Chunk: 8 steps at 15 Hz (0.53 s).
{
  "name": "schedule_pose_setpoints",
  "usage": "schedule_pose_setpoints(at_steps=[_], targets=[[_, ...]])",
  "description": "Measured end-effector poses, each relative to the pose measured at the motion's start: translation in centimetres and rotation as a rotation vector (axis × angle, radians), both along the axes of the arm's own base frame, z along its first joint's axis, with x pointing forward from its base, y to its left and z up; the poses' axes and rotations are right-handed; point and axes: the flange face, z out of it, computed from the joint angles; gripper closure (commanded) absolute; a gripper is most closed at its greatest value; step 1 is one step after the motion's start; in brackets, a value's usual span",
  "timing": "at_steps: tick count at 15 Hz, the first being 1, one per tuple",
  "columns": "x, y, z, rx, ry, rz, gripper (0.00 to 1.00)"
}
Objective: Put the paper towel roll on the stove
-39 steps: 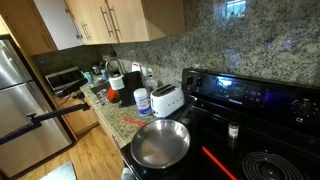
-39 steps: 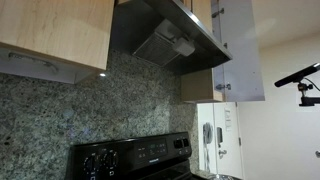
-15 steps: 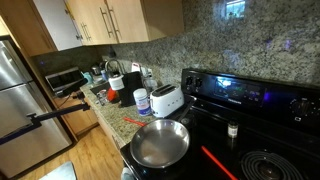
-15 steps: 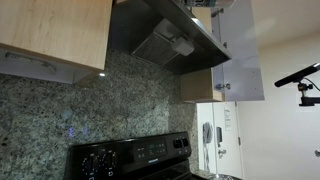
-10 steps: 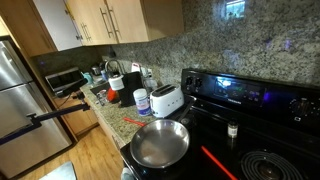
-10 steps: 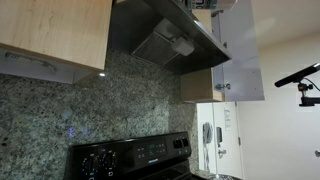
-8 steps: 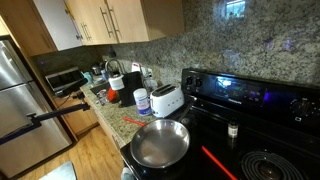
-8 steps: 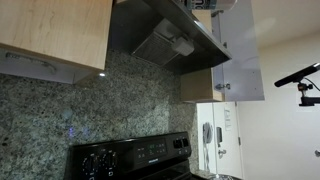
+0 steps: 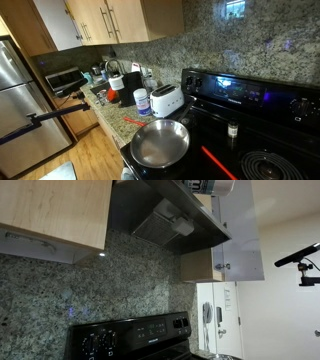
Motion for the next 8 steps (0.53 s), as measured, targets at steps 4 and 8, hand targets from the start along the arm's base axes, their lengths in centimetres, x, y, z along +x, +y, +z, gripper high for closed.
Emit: schedule_pose_setpoints(at_steps=[4,8], targets=[[-1.1,1.4,-2.4,0.002,0.150,0.104,1.00],[-4.3,3.4,-2.9,-0.054,0.259,0.222,1.00]])
